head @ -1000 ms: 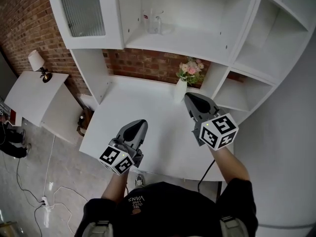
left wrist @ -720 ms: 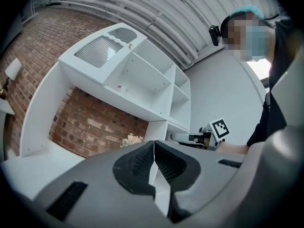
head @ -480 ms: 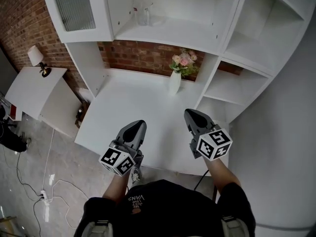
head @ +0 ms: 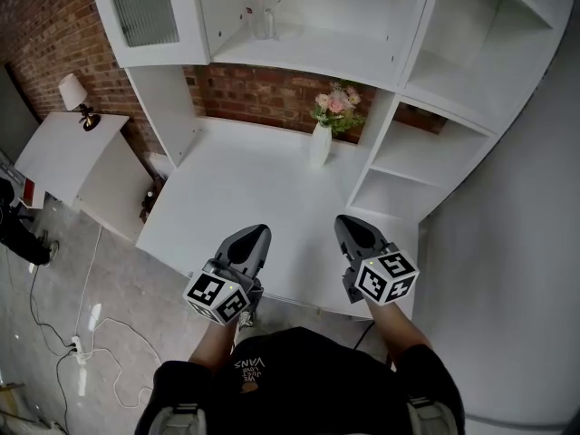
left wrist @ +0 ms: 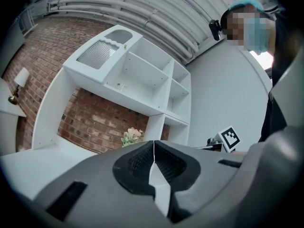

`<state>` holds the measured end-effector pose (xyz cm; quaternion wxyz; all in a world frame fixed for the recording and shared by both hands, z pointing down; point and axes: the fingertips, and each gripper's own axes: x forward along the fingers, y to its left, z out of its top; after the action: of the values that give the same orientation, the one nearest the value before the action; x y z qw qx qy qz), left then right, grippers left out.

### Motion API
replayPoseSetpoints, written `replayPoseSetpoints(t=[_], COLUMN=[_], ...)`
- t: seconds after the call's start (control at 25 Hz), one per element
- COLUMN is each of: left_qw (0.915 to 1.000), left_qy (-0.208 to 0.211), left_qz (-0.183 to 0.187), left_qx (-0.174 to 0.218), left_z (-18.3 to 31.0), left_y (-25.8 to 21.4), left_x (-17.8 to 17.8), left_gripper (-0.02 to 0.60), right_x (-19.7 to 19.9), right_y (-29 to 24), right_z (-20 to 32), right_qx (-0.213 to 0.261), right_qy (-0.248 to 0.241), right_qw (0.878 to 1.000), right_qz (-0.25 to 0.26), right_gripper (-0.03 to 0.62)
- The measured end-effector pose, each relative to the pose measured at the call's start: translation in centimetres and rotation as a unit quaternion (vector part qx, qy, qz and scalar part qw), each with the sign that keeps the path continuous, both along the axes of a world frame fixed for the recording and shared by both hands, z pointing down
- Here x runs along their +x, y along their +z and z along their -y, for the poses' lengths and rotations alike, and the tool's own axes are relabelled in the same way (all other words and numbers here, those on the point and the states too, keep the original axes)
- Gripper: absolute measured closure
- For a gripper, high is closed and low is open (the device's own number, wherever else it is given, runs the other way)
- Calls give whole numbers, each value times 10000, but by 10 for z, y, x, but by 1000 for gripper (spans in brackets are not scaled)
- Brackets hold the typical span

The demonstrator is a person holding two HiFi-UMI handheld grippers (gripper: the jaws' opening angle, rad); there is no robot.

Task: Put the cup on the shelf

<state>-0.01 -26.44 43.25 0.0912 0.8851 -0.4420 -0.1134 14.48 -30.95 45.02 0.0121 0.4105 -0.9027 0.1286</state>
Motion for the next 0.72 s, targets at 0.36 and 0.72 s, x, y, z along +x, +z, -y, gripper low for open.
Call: replayPoseSetpoints(t=[0.36, 0.72], left_qw=[9998, 9994], left_qy=[-72, -138], left_qz=[67, 26], left_qx=[-179, -314], left_z=[-23, -35], left_y=[14, 22], left_x=[12, 15], left_gripper=[574, 574], right_x=[4, 2], right_y=[25, 36], right_z=[-24, -34], right_qx=[-224, -408], right_qy=[-123, -231], right_qw=[9997, 9988], right_qz=[37, 126], right_gripper=[594, 594])
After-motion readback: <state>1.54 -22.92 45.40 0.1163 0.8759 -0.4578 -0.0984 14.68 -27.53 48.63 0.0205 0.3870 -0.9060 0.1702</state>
